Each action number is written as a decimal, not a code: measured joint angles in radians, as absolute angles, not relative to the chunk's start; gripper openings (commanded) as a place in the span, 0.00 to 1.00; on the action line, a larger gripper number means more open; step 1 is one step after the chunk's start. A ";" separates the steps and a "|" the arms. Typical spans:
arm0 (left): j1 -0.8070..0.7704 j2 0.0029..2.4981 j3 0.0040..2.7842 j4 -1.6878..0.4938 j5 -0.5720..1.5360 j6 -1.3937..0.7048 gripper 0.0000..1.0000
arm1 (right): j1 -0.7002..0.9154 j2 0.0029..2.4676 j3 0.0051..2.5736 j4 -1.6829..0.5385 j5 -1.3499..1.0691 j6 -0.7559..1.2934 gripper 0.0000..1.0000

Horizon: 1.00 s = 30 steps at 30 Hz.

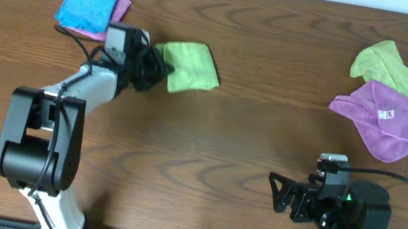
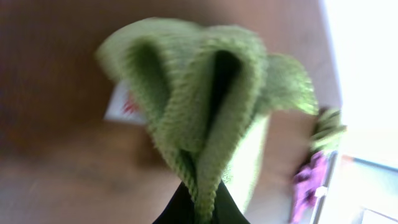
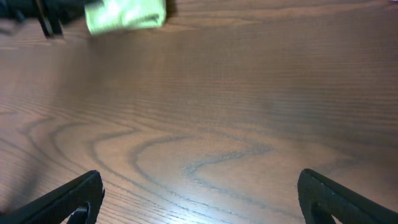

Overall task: Fold the cloth
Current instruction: 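Grasp the folded green square with the left gripper and lift it, then carry the green square left and lower it onto the blue cloth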

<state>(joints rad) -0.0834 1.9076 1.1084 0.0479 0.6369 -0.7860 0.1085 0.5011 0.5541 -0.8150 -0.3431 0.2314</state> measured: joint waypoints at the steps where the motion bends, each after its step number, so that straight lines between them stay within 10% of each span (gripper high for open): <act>1: -0.075 1.908 1.153 0.047 0.635 -0.786 0.06 | 0.109 0.501 0.554 -0.815 -0.343 0.231 0.99; 30: 0.137 1.919 1.605 0.064 0.171 -0.698 0.06 | 0.109 0.501 0.554 -0.815 -0.343 0.231 0.99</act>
<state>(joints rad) 0.1368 1.9194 1.6054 0.0643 0.1711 -0.6983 0.1085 0.5011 0.5537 -0.8150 -0.3431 0.2314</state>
